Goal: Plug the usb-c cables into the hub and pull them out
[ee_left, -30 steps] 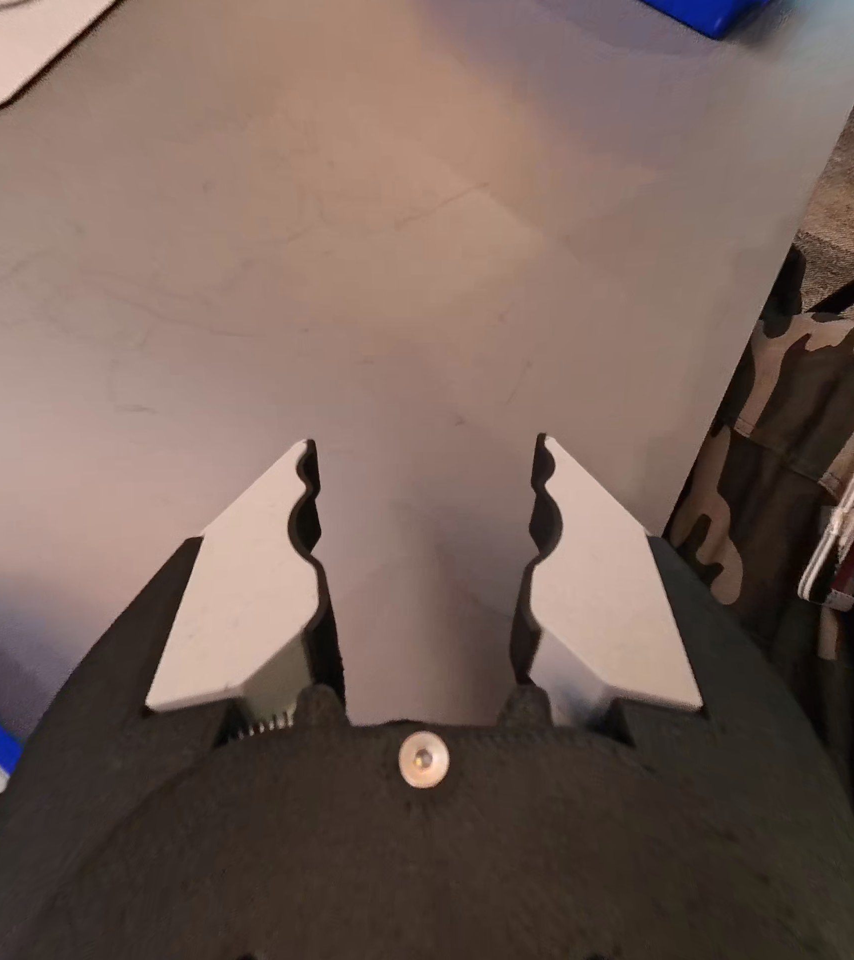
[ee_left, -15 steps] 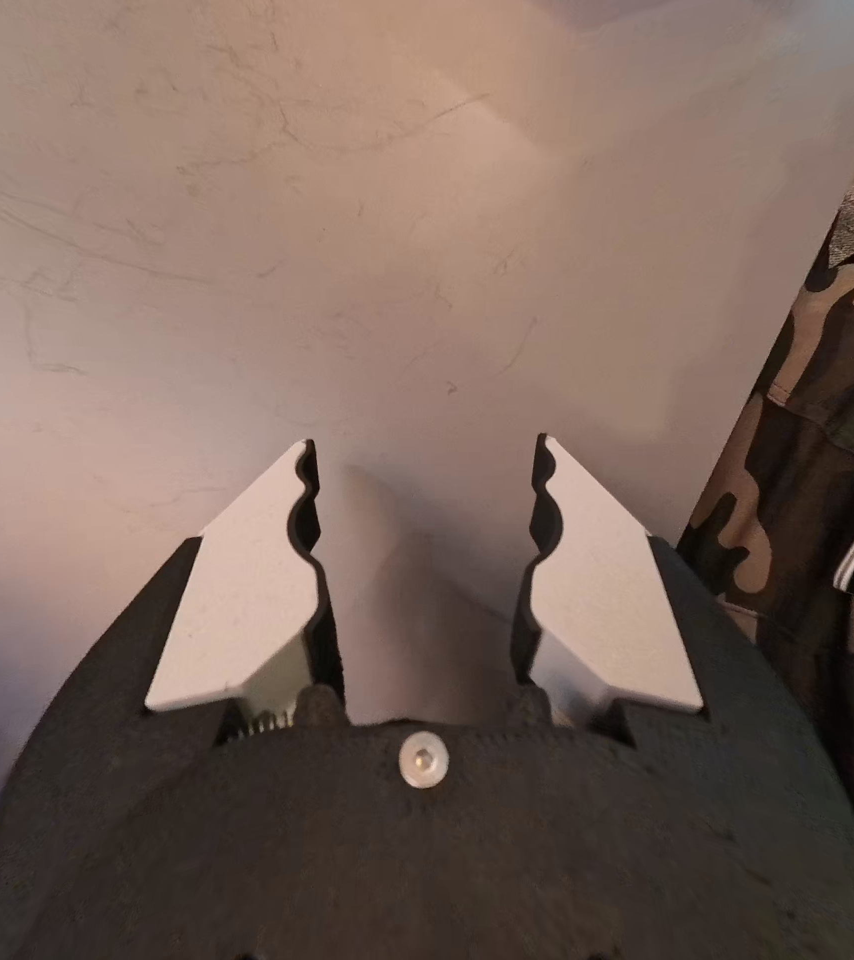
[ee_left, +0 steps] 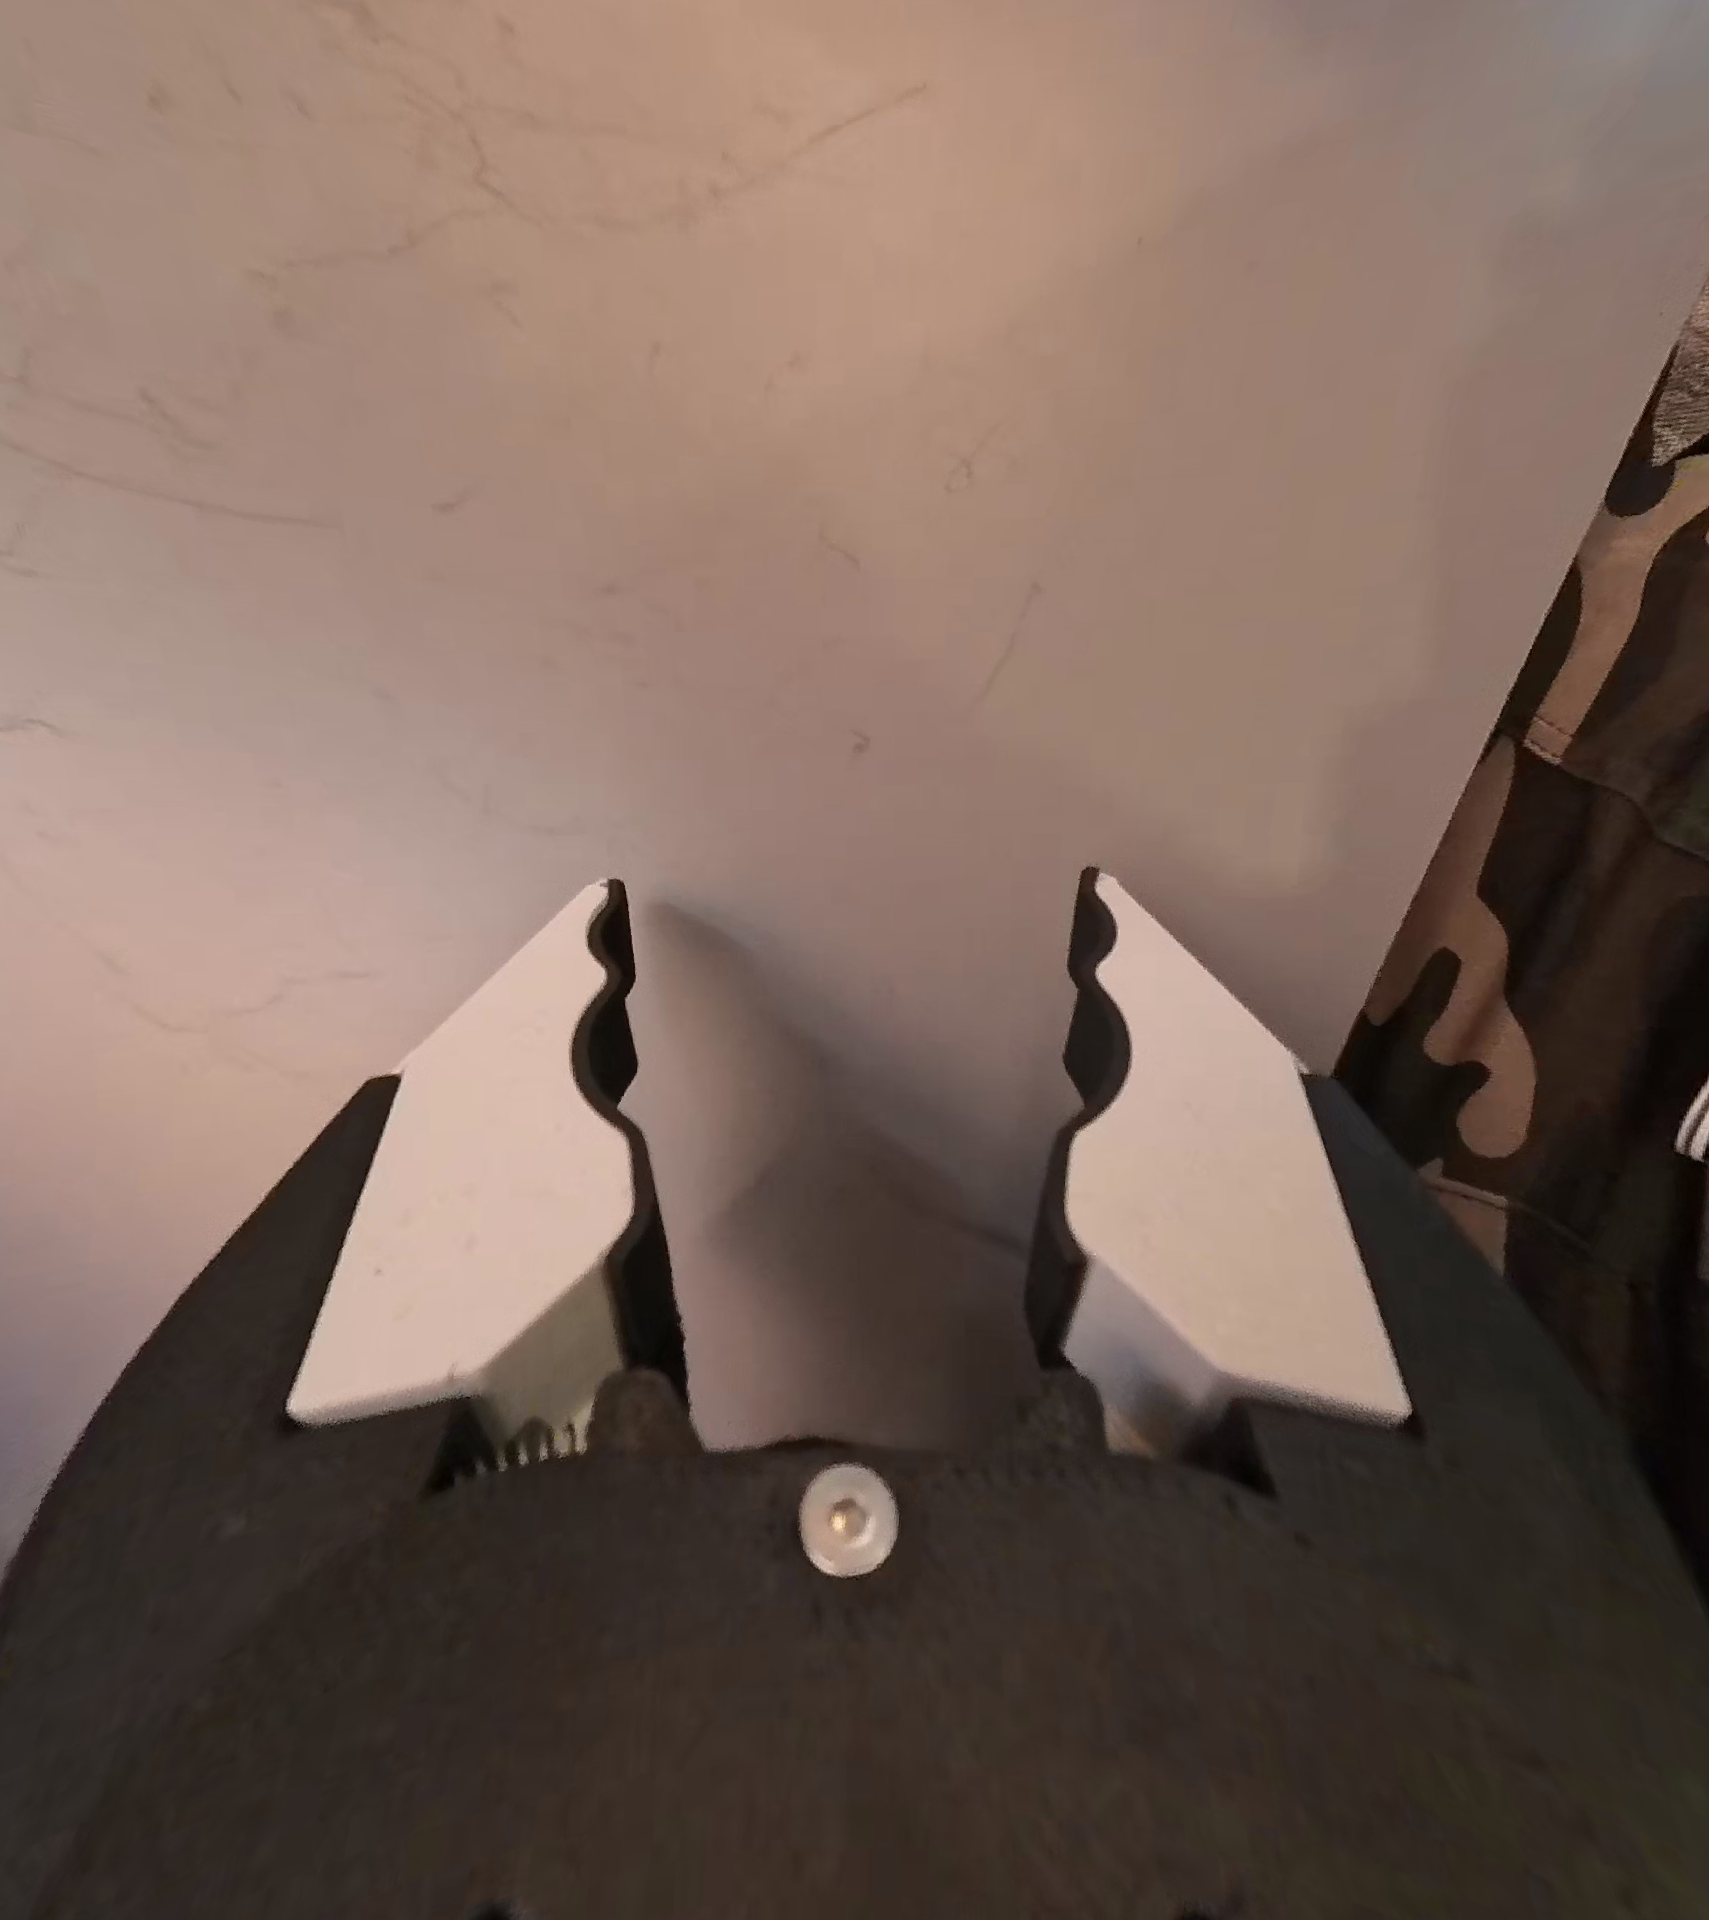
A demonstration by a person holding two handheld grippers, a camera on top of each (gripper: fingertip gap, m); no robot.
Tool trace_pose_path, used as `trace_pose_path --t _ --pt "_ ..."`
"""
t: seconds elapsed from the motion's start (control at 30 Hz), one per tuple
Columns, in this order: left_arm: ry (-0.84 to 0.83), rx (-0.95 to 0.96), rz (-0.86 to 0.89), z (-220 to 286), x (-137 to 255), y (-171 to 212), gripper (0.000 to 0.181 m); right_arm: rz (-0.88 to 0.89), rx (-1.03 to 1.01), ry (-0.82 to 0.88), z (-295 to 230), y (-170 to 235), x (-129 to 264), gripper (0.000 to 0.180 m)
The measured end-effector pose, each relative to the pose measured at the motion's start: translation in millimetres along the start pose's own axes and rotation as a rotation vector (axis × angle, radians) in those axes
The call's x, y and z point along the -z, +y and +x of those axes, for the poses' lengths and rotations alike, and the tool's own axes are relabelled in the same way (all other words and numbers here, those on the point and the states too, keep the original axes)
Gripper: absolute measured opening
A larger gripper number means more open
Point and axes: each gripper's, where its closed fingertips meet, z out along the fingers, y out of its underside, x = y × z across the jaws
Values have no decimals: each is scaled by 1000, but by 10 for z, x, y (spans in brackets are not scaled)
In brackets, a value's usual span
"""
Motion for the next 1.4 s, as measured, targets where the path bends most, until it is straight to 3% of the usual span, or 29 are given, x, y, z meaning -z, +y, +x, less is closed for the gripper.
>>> trace_pose_path --t 0.07,0.13,0.27,0.4,0.6,0.8,1.0,1.13,1.23,1.4 --pt "0 -5 2 8 19 -9 83 -26 13 23 15 -15 -15 27" --pt "-2 -8 7 10 45 -29 84 -31 -16 59 58 -3 14 46" --pt "-20 -16 6 -18 102 -50 88 102 -48 189 109 -84 284 77" --pt "-23 -3 38 -53 175 -130 88 262 -67 336 92 -156 591 91" --pt "-80 -15 93 -149 363 -276 88 439 -134 682 106 -48 1116 94" --pt "-140 -19 124 -281 596 -367 88 521 -156 819 -177 8 1345 87" --pt "-236 19 155 -532 1003 -335 87 570 -182 832 -377 55 1433 85" --pt "-403 63 173 -919 1512 -193 87 701 -307 732 -418 204 1406 90" --pt "-552 134 180 -1270 1986 30 88 781 -473 613 -370 433 1236 93" --pt "-708 287 132 -1702 2555 706 92 821 -551 491 -342 670 751 98"
